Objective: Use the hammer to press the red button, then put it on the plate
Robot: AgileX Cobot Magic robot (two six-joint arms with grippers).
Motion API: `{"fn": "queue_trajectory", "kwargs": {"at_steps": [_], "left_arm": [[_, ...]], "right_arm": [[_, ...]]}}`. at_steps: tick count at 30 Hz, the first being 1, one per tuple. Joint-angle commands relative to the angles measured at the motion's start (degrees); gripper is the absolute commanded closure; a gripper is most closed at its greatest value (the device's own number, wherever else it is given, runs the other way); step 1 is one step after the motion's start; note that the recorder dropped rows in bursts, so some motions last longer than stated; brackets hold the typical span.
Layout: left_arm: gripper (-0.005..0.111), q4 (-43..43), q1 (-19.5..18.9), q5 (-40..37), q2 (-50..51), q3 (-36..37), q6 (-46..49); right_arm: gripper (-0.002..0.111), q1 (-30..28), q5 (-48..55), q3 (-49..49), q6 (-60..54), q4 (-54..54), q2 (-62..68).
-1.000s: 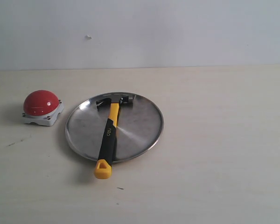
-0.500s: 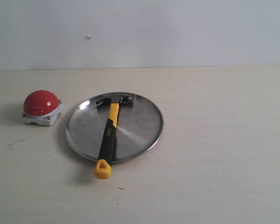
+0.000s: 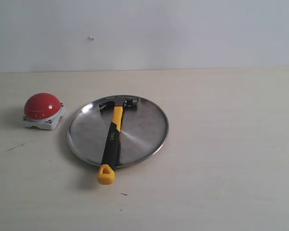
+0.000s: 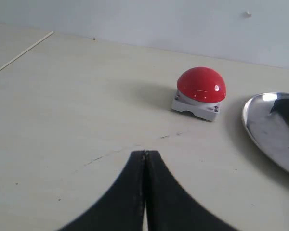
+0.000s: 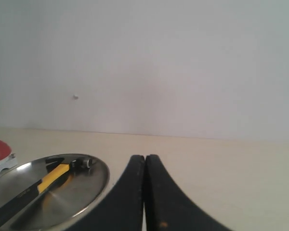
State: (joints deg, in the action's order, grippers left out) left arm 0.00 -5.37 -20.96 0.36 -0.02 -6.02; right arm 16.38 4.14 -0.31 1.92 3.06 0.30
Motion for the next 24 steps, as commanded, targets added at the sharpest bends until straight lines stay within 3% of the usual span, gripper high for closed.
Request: {"fn": "queue_trajectory", "kwargs": {"at_steps": [1,8,17,24], "left_arm": [[0.107,-0.9,-0.1,0.3,-0.4,0.0,-0.1],[0.107,-0.9,-0.1,0.3,-0.4,0.0,-0.1],[0.107,-0.9,-0.1,0.3,-0.4,0.0,-0.1],[0.107,-0.9,-0.1,0.3,-0.4,0.0,-0.1]], "right_arm": [[0.108,-4.8,-2.5,0.3,-0.7,-0.5,-0.3],[0.108,-9.9,-2.2,0.3,-0.3,-0.4,-0.3],[0.108,-10.8,-1.8,0.3,-0.5,-0.4,-0.3],[0.108,-16.0,7.5,0.3,-2.9,-0.5,-0.3]]}}
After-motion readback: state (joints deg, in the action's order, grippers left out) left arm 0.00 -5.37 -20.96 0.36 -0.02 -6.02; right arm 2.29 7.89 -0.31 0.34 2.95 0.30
